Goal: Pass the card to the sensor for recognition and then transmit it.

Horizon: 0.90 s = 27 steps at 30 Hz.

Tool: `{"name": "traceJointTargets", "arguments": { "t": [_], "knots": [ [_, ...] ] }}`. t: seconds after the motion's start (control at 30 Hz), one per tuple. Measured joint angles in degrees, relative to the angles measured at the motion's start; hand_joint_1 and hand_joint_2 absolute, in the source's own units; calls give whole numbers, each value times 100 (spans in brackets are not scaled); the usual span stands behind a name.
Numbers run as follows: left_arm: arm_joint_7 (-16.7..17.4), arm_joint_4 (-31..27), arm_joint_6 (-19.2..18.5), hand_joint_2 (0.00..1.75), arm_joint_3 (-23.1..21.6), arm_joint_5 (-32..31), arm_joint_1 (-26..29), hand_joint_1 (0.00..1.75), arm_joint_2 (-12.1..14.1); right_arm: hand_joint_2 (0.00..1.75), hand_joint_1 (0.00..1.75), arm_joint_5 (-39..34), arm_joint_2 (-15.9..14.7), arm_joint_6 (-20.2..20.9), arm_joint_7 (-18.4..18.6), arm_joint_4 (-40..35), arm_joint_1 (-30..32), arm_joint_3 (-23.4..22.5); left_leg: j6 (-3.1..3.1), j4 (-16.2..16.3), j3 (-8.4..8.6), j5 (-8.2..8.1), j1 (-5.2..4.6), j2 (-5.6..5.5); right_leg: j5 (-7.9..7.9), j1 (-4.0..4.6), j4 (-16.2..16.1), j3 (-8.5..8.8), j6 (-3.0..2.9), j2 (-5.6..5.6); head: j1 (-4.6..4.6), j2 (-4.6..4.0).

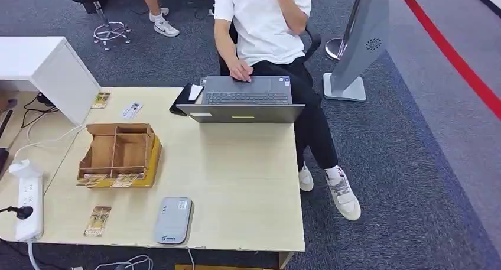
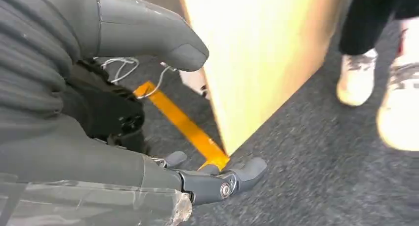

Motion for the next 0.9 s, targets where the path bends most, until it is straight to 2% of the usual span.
{"name": "traceJointTargets", "arguments": {
  "t": [0.63,0.9],
  "knots": [
    [-474,-3519,647,175,295,-1471,603,0,-376,175,0,-1364,433,159,-247,-1141,454,-22,0,0,0,4,0,0,7,0,0,1,-9,-1,-2,0],
    [-872,-4852,763,175,321,-2234,753,0,-535,175,0,-1803,573,118,-354,-1628,718,145,0,0,3,4,0,-1,7,0,0,1,-9,-1,2,0]
  ]
}}
